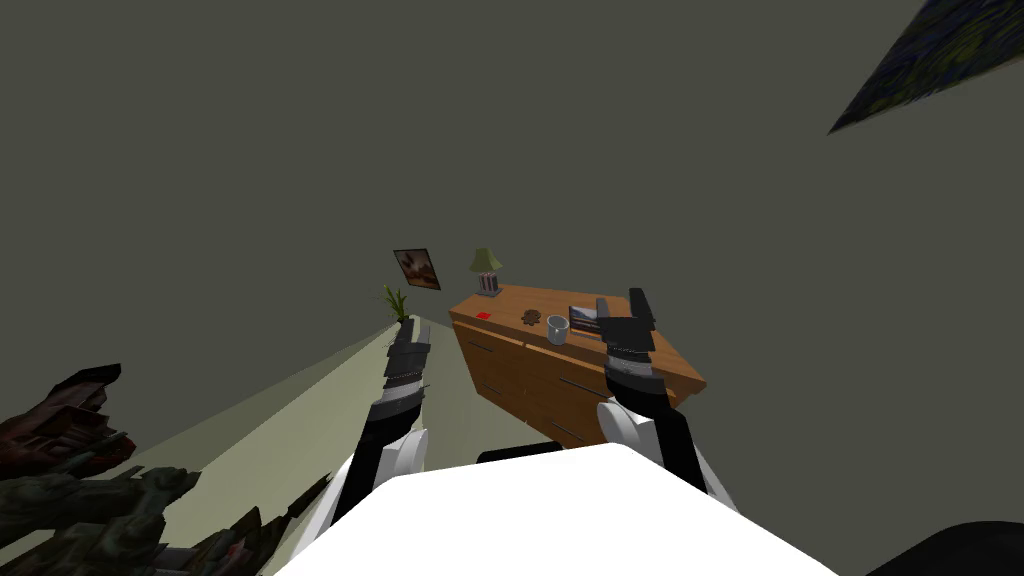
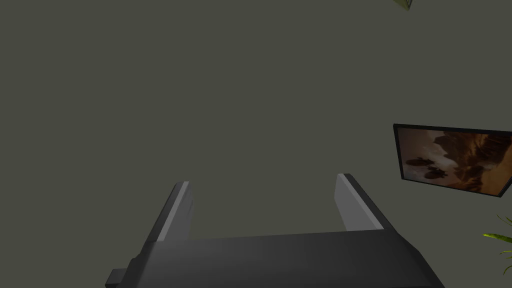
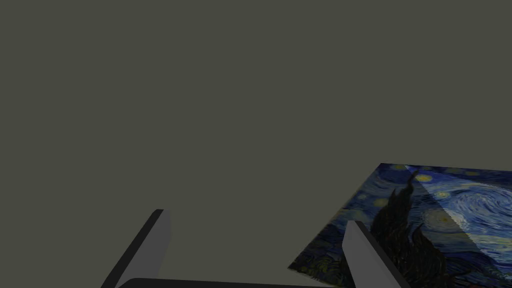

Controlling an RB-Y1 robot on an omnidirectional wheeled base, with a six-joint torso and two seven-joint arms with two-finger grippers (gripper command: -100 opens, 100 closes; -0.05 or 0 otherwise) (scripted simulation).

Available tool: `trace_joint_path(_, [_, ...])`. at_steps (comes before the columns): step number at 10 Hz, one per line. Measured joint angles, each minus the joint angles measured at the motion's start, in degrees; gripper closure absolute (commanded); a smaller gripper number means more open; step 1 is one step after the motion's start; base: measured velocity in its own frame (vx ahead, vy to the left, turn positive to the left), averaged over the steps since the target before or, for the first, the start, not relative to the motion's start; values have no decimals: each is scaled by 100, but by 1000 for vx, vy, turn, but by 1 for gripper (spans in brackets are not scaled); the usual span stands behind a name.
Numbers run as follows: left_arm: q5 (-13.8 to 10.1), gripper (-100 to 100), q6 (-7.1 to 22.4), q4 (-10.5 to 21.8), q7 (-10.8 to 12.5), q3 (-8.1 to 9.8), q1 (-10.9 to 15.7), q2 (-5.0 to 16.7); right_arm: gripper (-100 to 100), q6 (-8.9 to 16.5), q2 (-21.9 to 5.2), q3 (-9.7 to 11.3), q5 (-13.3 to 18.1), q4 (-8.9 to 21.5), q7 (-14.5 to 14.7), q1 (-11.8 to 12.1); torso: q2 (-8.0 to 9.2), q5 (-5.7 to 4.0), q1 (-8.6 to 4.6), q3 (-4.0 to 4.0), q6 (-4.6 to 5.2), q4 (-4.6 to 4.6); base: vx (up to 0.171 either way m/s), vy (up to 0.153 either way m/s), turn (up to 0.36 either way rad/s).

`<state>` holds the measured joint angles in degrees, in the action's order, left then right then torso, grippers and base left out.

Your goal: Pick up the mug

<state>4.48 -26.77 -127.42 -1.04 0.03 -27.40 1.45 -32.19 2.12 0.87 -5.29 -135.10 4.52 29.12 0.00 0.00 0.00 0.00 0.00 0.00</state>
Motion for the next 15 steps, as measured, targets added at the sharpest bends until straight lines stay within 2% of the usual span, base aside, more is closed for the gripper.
trace_joint_path(4, [0, 0, 0, 0, 0, 0, 0, 0, -100, -74, -644, -179, 85, 187, -26, 206, 8, 3, 14, 5, 0, 2, -21, 42, -9])
trace_joint_path(6, [0, 0, 0, 0, 0, 0, 0, -1, -100, -83, -1003, -354, 142, 307, -55, 363, 9, 4, 18, 5, 1, 2, -15, 52, -15])
trace_joint_path(9, [0, 0, 0, 0, 0, 0, 0, 0, -100, -137, -1395, -492, 239, 463, -57, 547, 6, 3, 13, 4, 0, 2, -13, 44, -11])
trace_joint_path(15, [0, 0, 0, 0, 0, 0, 0, 0, -100, -325, -2225, -954, 424, 897, -139, 1021, 6, 4, 17, 4, 0, 2, -17, 51, -16])
